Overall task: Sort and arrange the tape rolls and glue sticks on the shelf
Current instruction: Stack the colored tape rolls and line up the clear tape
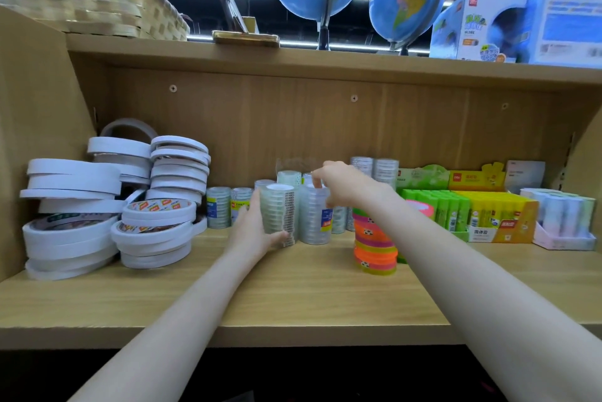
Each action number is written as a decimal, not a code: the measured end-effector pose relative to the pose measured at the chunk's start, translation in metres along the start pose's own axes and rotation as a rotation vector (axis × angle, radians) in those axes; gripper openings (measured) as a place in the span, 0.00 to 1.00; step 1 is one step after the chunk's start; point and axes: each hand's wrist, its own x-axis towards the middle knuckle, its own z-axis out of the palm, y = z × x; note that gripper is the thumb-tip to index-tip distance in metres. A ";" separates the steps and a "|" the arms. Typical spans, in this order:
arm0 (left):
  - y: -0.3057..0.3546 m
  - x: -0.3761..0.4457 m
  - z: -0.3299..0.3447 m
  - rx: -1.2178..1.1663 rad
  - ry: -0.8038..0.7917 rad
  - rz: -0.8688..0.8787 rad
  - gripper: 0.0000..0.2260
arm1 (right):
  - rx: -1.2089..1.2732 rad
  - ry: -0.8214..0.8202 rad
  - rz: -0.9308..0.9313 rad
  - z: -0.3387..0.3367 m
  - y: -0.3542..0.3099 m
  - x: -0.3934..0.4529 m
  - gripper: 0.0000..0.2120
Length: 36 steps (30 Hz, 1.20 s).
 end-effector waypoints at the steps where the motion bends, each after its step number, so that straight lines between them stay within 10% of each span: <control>1: 0.001 0.000 0.000 0.010 -0.001 0.004 0.43 | -0.009 0.007 0.002 0.002 0.001 0.001 0.16; 8: 0.002 -0.003 -0.002 0.090 0.004 -0.026 0.47 | 0.157 0.037 0.044 -0.025 0.022 -0.018 0.17; 13: 0.028 -0.022 -0.005 0.039 0.308 0.192 0.30 | 0.380 0.053 0.119 -0.041 0.059 -0.065 0.09; 21: 0.089 -0.064 0.047 -0.210 -0.248 0.434 0.45 | 0.757 0.086 0.148 0.014 0.096 -0.135 0.25; 28: 0.091 -0.045 0.065 -0.046 -0.204 0.282 0.45 | 0.966 0.246 0.206 0.049 0.082 -0.123 0.21; 36: 0.085 -0.024 0.070 -0.158 -0.188 0.199 0.46 | 1.081 0.222 0.262 0.058 0.080 -0.099 0.38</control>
